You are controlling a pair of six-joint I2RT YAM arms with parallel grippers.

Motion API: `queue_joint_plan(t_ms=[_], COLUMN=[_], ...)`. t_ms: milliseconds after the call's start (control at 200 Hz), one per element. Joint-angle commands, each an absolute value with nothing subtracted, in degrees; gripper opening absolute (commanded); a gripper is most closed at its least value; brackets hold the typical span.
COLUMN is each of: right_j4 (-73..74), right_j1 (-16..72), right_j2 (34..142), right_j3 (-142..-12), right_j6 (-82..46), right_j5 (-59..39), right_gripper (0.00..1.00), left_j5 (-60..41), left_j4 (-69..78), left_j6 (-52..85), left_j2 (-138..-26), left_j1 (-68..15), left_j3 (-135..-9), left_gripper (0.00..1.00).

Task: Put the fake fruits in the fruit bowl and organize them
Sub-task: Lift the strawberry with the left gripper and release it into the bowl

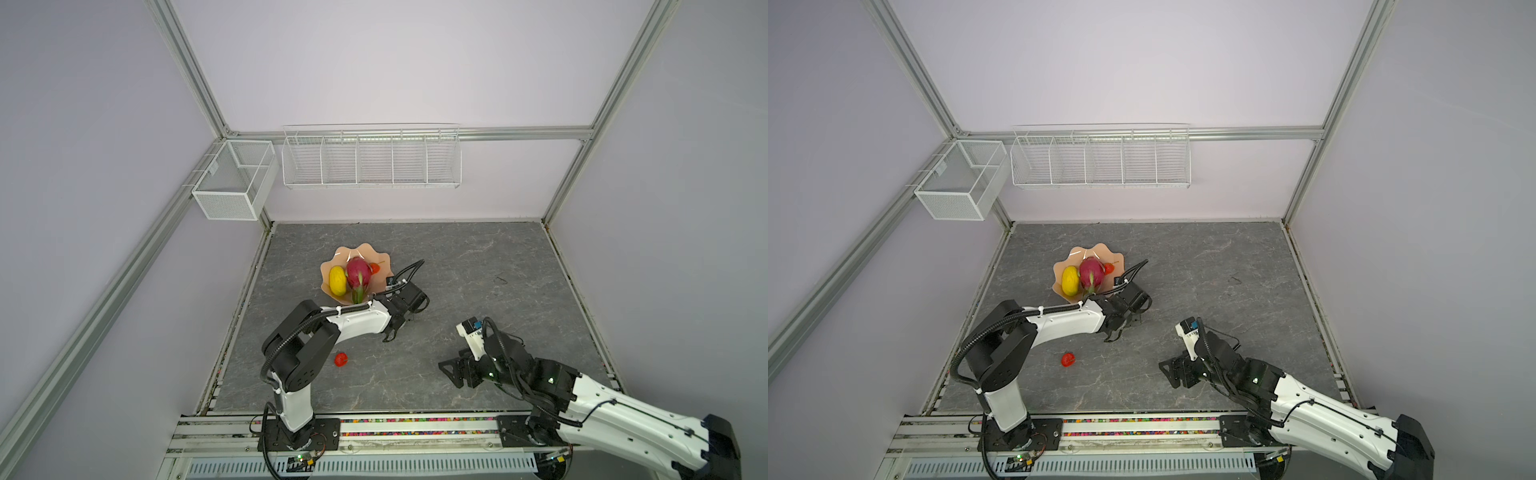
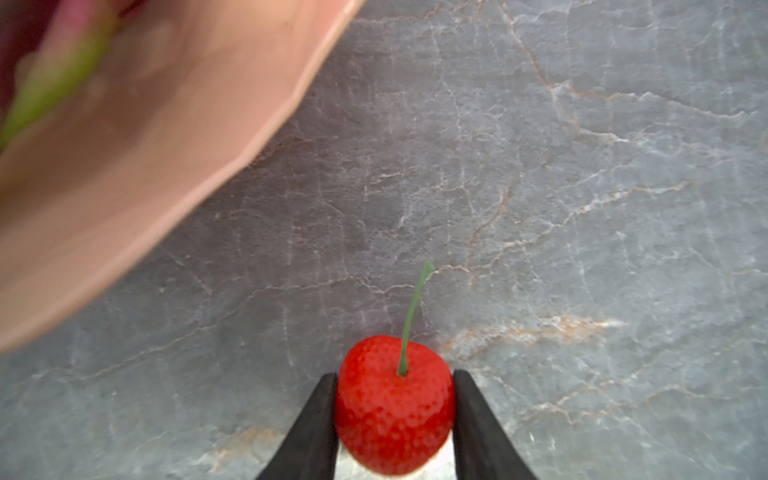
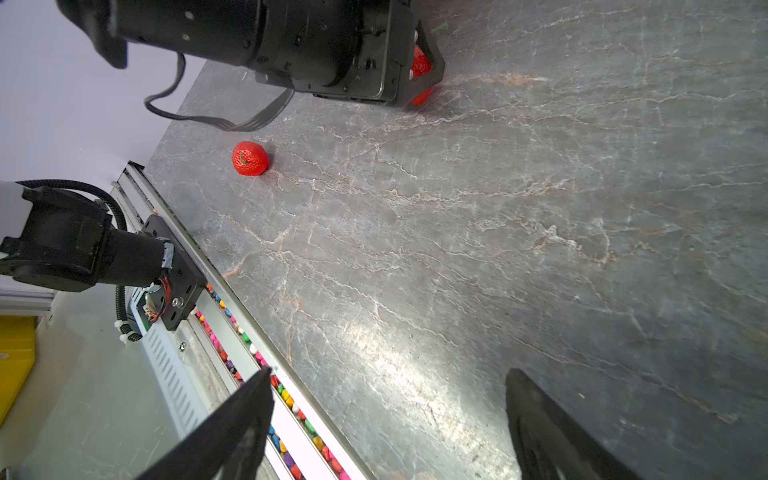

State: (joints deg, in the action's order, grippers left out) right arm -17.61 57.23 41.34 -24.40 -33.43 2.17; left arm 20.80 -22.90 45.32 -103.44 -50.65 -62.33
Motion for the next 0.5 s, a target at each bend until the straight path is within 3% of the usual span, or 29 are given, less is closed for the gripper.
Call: queue_joint_plan(t_ms=[0, 250, 495], right_j4=[-15.95, -15.09, -13.54], right_j1=[57.64, 57.33, 57.13], right_j2=[42.63, 48.29, 54.73], right_j3=[-25.72, -35.05, -40.23], right_j6=[-33.20, -28.26, -26.46], right_j5=[2.43, 0.64, -2.56], right_gripper=[0.88, 0.89, 0.89], left_j5=[22.25, 23.74, 22.58], left_j4=[-26.07, -32.61, -33.95], left_j6=[42.94, 36.78, 31.58], left_j2=[-98.08, -93.38, -99.40], left_j1=[-50.80, -47.04, -38.89], left_j3=[-64.34, -70.39, -76.73], left_gripper=[0.36, 0.36, 0.36])
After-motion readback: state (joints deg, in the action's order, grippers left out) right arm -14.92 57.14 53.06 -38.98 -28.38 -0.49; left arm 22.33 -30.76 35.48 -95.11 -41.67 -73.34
